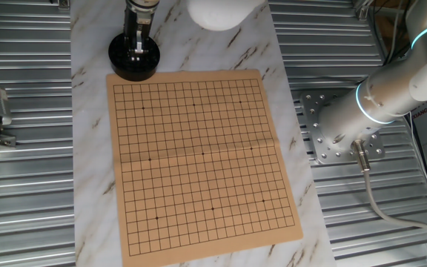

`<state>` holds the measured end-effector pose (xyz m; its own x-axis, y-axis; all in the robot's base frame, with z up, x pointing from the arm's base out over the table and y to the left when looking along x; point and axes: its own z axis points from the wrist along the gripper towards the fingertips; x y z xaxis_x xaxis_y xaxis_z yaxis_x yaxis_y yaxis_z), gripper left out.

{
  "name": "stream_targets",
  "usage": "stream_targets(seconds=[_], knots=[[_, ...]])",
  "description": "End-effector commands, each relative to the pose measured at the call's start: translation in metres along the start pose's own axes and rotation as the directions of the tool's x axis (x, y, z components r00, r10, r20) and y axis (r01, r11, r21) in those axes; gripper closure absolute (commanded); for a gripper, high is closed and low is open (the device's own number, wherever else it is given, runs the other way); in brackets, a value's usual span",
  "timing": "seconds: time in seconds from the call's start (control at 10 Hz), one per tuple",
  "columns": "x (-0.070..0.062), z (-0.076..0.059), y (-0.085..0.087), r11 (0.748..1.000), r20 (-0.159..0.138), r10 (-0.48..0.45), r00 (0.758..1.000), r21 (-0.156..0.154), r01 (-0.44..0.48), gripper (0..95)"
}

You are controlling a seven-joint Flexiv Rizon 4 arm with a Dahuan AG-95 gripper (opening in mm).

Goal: Play the first move as black on the 3-4 point in the upper right corner of the Go board

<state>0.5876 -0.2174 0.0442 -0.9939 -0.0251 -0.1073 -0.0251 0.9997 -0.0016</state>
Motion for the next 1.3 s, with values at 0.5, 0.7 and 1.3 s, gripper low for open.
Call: stream_targets(seconds=[0.5,0.7,1.3], knots=[[-0.0007,0.0014,-0.0002,1.000,0.002,0.003,1.000,0.014,-0.003,95.0],[-0.0008,0.0016,-0.0003,1.000,0.001,0.003,1.000,0.013,-0.003,95.0],[-0.0006,0.0010,-0.0002,0.999,-0.002,-0.018,1.000,0.027,0.018,95.0]])
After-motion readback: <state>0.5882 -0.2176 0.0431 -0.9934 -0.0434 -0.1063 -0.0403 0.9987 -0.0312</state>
